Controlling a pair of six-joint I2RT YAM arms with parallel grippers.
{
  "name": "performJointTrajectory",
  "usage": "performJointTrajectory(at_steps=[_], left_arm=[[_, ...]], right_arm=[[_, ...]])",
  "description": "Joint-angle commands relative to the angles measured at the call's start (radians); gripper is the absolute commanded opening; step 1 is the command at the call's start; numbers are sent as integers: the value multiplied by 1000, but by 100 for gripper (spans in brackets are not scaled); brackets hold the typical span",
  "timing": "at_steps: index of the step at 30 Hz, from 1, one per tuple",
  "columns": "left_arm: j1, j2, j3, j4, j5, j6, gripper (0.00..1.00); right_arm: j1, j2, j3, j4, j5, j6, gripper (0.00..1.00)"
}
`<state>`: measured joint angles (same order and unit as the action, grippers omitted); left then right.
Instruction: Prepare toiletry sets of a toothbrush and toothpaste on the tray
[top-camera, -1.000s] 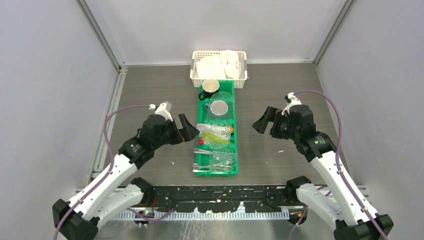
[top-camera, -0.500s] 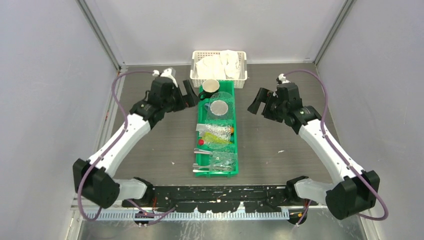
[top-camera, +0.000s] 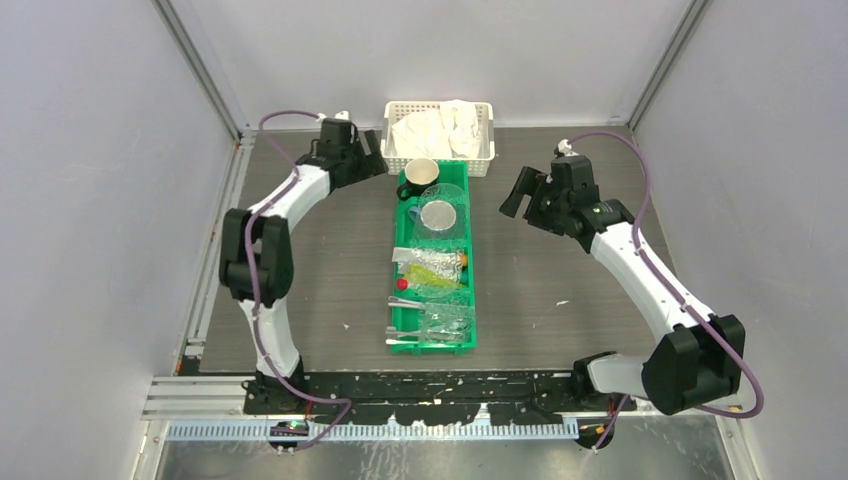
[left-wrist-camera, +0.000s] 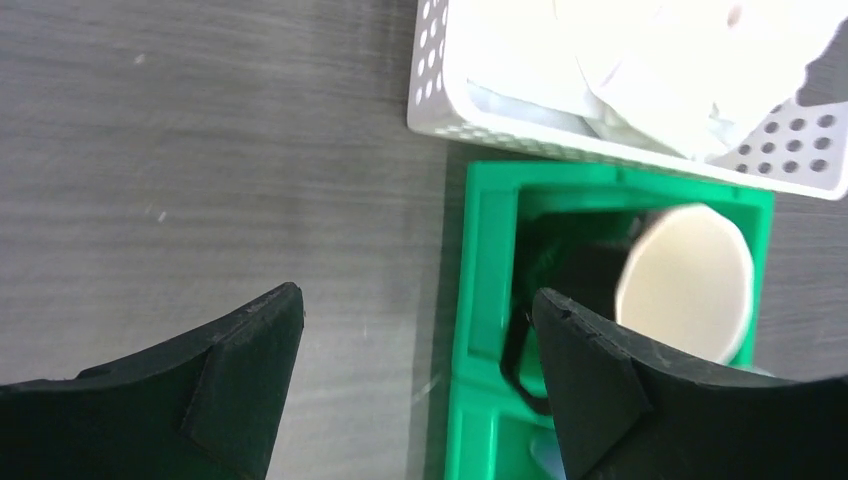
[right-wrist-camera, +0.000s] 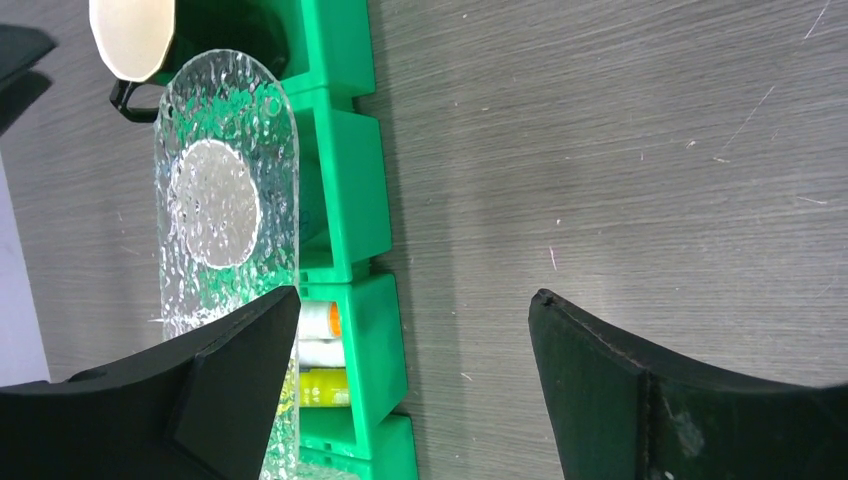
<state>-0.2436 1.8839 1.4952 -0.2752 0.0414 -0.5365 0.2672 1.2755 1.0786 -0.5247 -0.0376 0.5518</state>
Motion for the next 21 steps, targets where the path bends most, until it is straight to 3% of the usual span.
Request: performJointTrajectory(at_steps=[1,7,13,19,21], left_arm=[[-3,125,147,128,55,54,84],[-2,227,239,270,56,85,86],[-2,461,582,60,-62,130,86],[-3,680,887,-111,-66,129,60],[-5,726,955,-189,-73,135,57]], right_arm=[[-12,22,-3,61,-3,8,90],[-13,70,-16,99,-49,30,89],[-13,116,-35,130,-84,38,87],[-12,140,-67,164,-100,41,86],[-12,154,-73,167,-102,40,86]])
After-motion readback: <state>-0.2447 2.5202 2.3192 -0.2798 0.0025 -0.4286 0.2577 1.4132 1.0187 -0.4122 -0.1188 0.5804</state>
